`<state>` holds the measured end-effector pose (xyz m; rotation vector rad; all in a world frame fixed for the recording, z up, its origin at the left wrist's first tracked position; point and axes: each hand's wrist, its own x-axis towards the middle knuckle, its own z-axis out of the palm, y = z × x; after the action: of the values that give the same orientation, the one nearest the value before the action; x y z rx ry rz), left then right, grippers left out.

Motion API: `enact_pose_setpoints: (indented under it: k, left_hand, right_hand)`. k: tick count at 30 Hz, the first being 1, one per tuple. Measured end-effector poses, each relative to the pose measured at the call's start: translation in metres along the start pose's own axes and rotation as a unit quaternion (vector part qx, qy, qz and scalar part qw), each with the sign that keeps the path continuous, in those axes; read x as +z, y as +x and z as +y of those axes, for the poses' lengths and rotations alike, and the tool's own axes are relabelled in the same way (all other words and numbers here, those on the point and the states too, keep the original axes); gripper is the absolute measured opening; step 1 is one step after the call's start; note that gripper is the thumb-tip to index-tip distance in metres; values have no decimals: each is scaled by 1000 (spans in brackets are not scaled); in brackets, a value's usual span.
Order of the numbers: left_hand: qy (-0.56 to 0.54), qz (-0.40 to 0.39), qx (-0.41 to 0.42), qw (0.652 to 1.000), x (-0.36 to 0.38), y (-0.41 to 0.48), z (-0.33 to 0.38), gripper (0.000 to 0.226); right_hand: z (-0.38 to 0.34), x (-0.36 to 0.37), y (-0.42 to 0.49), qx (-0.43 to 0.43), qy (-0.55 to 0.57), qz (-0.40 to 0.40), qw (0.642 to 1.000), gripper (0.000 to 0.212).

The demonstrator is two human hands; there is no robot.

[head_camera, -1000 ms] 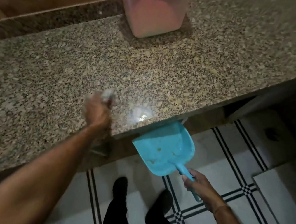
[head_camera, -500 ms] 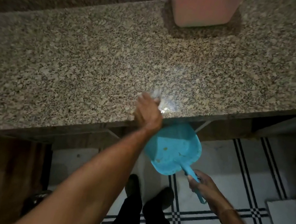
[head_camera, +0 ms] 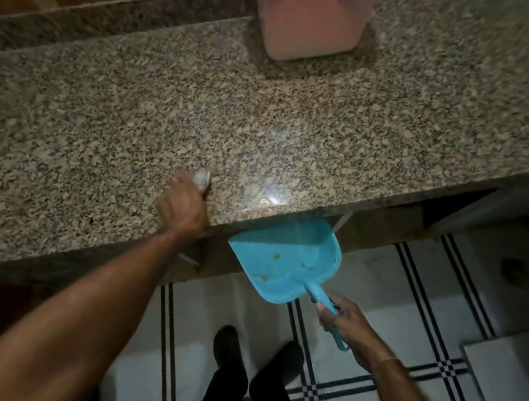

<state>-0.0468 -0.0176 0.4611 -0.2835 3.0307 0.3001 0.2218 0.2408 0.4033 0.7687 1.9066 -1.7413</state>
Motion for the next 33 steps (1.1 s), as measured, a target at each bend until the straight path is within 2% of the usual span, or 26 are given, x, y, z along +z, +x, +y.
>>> enact_pose_setpoints:
  k: [2,5,10,16,20,24,27,33]
  left_hand:
    - [-30,3,33,999,10,-14,17,10]
    - [-64,-16,85,994,21,-26,61,10]
    - [-115,-47,98,987,25,-40,104,8]
    - [-116,-55,97,987,8,-14,88,25]
    - [-68,-47,189,979,5,-18,89,21]
    - [-67,-74,291,951,19,-37,97,32]
    - [-76,-98,310,942,24,-38,91,39]
    - [-55,-83,379,920,17,-43,83,28]
  right_hand:
    - [0,2,1,-2,10,0,1000,8]
    - [3,6,0,2,12,-3,1000,10]
    - [6,11,-4,0,25,-3,1000,12]
    - [3,-3,-7,-9,33,4,999,16]
    - [3,-10,-5,-10,39,10,999,12]
    - [5,-6,-4,-10,44,12,999,13]
    - [6,-1,-6,-13,58,2,998,15]
    - [3,11,-12,-6,51,-7,999,15]
